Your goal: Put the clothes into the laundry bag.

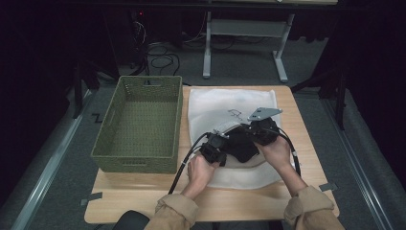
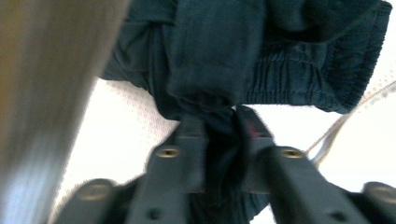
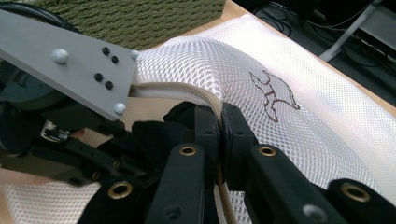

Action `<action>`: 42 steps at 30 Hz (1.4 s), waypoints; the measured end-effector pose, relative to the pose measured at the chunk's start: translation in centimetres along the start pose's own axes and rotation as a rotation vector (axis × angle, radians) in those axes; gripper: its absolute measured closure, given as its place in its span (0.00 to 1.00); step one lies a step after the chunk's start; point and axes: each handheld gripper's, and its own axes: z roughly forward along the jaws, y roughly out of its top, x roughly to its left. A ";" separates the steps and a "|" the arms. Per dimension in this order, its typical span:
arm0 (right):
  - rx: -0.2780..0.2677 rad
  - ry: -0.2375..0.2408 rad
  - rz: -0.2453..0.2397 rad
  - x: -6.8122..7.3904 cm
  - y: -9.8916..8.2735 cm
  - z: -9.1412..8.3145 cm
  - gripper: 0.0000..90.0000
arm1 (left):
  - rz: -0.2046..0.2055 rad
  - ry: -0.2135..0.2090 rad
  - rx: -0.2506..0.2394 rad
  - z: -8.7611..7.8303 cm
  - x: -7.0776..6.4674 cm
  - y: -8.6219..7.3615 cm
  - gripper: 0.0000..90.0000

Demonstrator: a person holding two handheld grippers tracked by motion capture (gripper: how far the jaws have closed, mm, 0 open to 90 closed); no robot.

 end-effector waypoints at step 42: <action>0.002 0.017 0.004 0.2 -0.5 0.3 0.98 | 0.003 -0.011 -0.196 -0.9 -0.7 1.5 0.45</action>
